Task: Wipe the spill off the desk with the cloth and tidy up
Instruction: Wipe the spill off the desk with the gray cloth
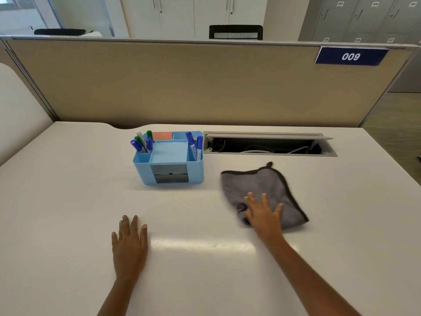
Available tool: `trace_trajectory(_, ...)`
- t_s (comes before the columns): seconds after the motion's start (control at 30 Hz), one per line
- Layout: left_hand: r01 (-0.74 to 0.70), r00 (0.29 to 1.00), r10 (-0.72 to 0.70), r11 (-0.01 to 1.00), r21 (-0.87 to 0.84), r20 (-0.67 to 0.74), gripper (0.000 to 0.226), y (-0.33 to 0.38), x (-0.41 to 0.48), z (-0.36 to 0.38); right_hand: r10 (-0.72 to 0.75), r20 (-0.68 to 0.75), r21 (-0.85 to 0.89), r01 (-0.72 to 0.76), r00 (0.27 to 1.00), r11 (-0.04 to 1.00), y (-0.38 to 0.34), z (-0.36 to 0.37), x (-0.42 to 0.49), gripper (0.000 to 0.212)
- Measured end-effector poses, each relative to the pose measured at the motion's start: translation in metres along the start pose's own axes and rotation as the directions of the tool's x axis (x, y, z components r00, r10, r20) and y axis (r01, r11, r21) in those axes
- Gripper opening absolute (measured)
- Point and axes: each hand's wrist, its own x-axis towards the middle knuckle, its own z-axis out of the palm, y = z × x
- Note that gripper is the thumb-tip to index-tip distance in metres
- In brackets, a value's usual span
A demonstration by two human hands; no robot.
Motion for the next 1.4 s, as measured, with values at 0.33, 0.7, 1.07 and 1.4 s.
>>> trace_trajectory(0.33, -0.011, 1.0, 0.011, 1.0, -0.009, -0.002, 0.052, -0.001, -0.001, 0.002, -0.08, -0.394, -0.022, 0.078, 0.916, 0.997, 0.087, 0.059, -0.109, 0.048)
trace_trajectory(0.7, 0.028, 1.0, -0.029, 0.992, -0.122, -0.006, 0.042, -0.001, 0.001, -0.001, -0.489, -0.509, -0.224, 0.439, 0.709, 0.87, -0.117, 0.099, -0.13, 0.033)
trace_trajectory(1.07, 0.027, 0.999, -0.031, 0.979, -0.202, -0.013, 0.042, -0.001, -0.002, -0.004, -0.106, -0.197, 0.028, 0.114, 0.975, 0.993, -0.027, 0.023, -0.029, 0.045)
trace_trajectory(1.4, 0.008, 0.999, -0.015, 0.987, -0.162, -0.038, 0.059, 0.001, -0.004, -0.003, -0.079, -0.427, -0.078, 0.051, 0.901, 0.996, 0.091, 0.055, -0.118, 0.047)
